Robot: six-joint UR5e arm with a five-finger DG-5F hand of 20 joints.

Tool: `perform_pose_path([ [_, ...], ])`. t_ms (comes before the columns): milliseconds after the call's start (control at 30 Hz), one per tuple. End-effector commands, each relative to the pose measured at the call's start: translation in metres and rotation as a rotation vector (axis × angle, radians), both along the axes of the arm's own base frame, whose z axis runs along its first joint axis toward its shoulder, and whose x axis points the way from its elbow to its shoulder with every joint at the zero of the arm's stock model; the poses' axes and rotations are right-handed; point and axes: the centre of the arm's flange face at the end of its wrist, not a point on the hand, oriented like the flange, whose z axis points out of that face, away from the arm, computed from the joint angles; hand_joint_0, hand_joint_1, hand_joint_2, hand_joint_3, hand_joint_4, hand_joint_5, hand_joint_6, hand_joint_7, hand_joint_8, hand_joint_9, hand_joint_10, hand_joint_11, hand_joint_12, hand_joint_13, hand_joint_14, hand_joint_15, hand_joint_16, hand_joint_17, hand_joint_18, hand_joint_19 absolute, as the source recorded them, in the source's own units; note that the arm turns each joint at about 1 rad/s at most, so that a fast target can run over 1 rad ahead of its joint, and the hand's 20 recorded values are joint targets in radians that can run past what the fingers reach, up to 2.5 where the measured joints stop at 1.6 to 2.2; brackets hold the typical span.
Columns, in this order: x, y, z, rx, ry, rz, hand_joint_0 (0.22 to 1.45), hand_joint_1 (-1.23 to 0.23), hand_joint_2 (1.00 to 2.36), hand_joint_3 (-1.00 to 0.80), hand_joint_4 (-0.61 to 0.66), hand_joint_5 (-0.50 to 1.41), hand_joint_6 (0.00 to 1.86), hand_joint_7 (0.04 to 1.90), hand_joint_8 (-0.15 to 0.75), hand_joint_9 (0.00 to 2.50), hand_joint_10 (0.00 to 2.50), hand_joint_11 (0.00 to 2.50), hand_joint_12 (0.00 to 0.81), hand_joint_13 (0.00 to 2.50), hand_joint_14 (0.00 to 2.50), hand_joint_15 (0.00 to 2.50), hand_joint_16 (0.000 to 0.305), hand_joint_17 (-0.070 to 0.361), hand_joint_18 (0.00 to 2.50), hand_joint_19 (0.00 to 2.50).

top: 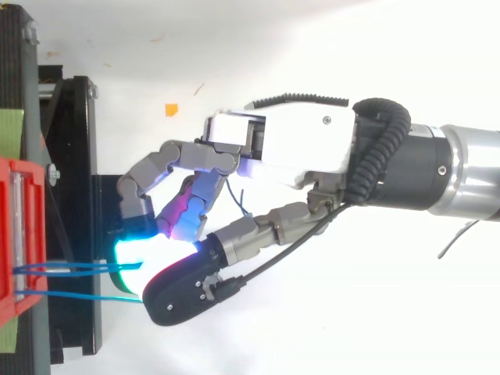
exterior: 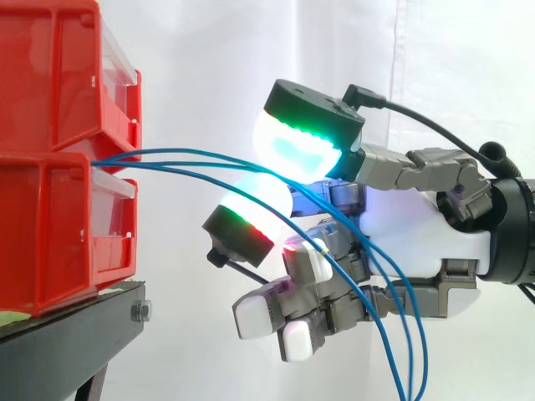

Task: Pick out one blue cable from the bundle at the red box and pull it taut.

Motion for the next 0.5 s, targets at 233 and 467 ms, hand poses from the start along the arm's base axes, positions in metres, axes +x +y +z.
perform_pose_path([
  [233, 0.0006, 0.0001, 0.0017, -0.005, -0.001, 0.0, 0.61, -0.83, 1.02, -0.16, 0.08, -0.12, 0.88, 1.14, 0.271, 1.19, 0.02, 0.62, 0.327, 0.9, 0.01, 0.32, 0.048, 0.108, 0.79, 0.58],
  [467, 0.0008, 0.0001, 0.0005, -0.012, 0.001, -0.001, 0.66, -0.88, 1.02, -0.29, 0.04, -0.14, 0.89, 1.13, 0.258, 1.13, 0.02, 0.61, 0.323, 0.87, 0.01, 0.31, 0.047, 0.106, 0.77, 0.56],
])
